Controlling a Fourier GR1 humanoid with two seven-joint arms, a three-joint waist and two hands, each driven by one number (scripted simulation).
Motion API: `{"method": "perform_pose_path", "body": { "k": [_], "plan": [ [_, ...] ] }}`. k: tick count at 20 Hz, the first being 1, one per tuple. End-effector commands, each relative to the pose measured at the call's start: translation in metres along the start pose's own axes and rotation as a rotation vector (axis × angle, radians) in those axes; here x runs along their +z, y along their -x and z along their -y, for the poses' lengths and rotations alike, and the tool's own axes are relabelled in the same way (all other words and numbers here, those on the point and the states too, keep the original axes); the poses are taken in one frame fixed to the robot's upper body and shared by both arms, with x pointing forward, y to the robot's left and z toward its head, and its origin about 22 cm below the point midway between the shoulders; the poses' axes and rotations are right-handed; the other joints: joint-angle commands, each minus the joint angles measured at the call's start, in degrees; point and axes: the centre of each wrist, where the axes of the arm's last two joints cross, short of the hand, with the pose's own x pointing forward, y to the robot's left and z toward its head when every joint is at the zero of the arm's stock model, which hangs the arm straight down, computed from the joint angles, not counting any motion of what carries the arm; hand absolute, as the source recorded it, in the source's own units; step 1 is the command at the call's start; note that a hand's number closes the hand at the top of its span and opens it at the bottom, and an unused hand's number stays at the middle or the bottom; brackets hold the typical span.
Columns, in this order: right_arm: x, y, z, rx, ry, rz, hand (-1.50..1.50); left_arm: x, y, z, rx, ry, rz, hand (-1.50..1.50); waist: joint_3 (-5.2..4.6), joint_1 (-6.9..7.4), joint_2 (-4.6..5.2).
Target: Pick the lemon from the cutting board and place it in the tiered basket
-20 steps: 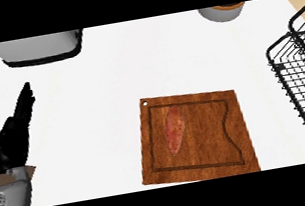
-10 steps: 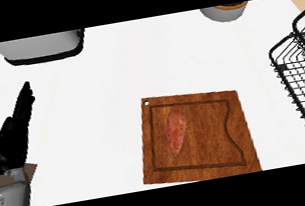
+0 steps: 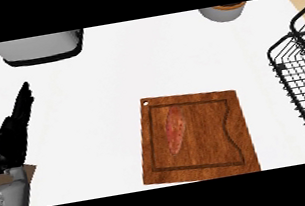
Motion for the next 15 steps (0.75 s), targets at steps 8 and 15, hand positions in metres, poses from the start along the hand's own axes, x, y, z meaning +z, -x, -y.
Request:
{"method": "perform_pose_path", "body": {
  "k": [8,15],
  "plan": [
    [0.024,0.062,0.110,-0.120,-0.014,-0.241,-1.50,0.006,0.004,0.006,0.015,-0.004,-0.017,0.00,0.01,-0.23,-0.45],
    [0.038,0.122,0.167,-0.244,0.005,-0.183,-1.50,0.001,0.002,0.003,0.004,0.000,-0.016,0.00,0.11,-0.59,-0.27]
  ]
}}
